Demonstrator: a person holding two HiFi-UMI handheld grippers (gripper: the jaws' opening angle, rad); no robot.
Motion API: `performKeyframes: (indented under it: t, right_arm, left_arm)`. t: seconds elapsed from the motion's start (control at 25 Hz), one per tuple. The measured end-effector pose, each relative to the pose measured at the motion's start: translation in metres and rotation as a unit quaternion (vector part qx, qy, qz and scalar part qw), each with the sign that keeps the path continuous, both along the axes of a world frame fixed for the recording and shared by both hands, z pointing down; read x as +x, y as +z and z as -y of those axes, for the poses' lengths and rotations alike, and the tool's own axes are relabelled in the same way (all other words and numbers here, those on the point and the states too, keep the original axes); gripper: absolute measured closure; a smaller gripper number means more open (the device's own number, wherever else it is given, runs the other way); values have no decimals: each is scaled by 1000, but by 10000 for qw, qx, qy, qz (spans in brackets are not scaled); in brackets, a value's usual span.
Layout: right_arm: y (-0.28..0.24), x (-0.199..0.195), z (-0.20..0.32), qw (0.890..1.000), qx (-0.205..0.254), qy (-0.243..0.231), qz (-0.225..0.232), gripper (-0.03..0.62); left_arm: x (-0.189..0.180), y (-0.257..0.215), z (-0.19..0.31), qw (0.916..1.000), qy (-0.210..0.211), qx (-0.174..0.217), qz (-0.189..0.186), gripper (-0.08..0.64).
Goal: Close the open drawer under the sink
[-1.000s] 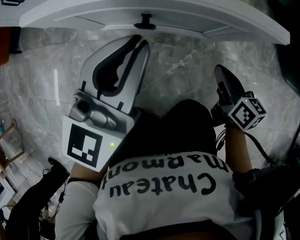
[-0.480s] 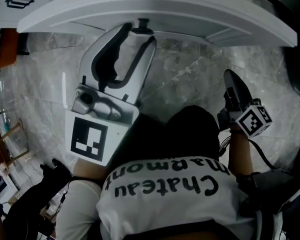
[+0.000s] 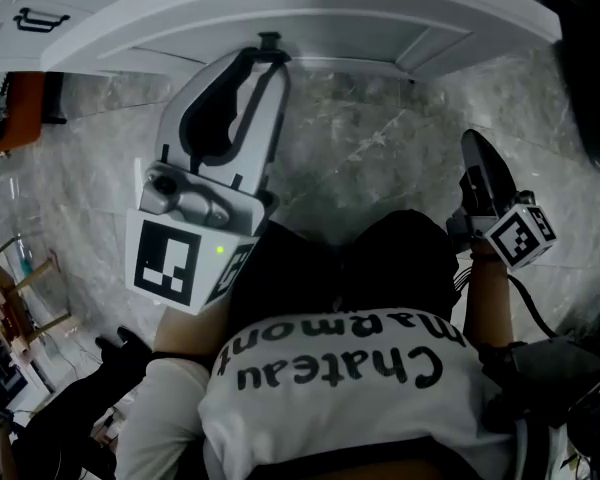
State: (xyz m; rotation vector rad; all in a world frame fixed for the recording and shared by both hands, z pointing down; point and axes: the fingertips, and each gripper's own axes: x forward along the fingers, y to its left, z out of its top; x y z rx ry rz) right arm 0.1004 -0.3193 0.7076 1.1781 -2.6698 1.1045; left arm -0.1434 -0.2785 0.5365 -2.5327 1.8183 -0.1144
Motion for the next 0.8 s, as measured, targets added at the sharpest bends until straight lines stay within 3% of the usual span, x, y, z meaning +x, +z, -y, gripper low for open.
performKeyframes:
  t: [0.2, 0.52, 0.8]
  right_arm:
    - [-15, 0, -5, 9987, 325, -153, -350, 580]
    - [-46, -25, 4, 9962, 596, -475, -430, 580]
    - [-55, -55, 7, 9936, 464, -709, -743, 580]
  left_arm:
    - [0, 2, 5, 9999, -62, -11, -87, 471]
    - [-2, 2, 22, 9995, -136, -120, -268, 471]
    - [-4, 3, 33, 9986, -82, -381, -346, 471]
